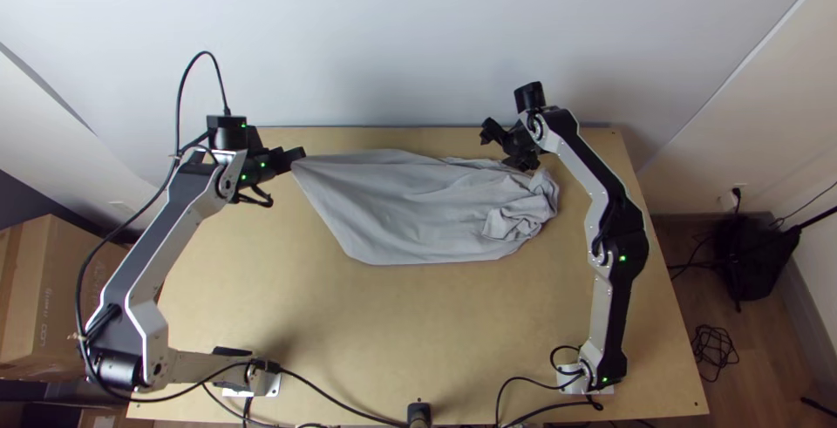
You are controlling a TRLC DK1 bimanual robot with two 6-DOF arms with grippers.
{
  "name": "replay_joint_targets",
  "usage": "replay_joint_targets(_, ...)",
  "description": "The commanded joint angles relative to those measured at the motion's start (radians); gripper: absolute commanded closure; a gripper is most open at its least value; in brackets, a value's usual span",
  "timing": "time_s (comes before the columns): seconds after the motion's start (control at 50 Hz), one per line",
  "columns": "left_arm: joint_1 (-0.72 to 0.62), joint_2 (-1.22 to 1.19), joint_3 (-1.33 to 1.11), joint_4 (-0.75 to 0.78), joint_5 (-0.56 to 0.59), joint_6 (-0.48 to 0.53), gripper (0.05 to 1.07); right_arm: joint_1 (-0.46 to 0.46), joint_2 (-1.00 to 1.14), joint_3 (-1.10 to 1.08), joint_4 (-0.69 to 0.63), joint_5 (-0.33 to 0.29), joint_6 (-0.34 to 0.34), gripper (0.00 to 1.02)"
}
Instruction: Fold the t-shirt
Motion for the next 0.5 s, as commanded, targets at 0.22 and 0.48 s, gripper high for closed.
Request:
replay_joint_targets(0.22, 0.006, -0.123, -0.082, -0.01, 0.035, 0.012, 1.05, 0.015, 0.194, 0.169, -0.071, -0.005, 0.048, 0.16)
replay_joint_targets(0.48, 0.009, -0.196, -0.091, -0.042, 0.094, 0.009, 1.05, 0.026, 0.286, 0.231, -0.095, -0.005, 0.042, 0.37)
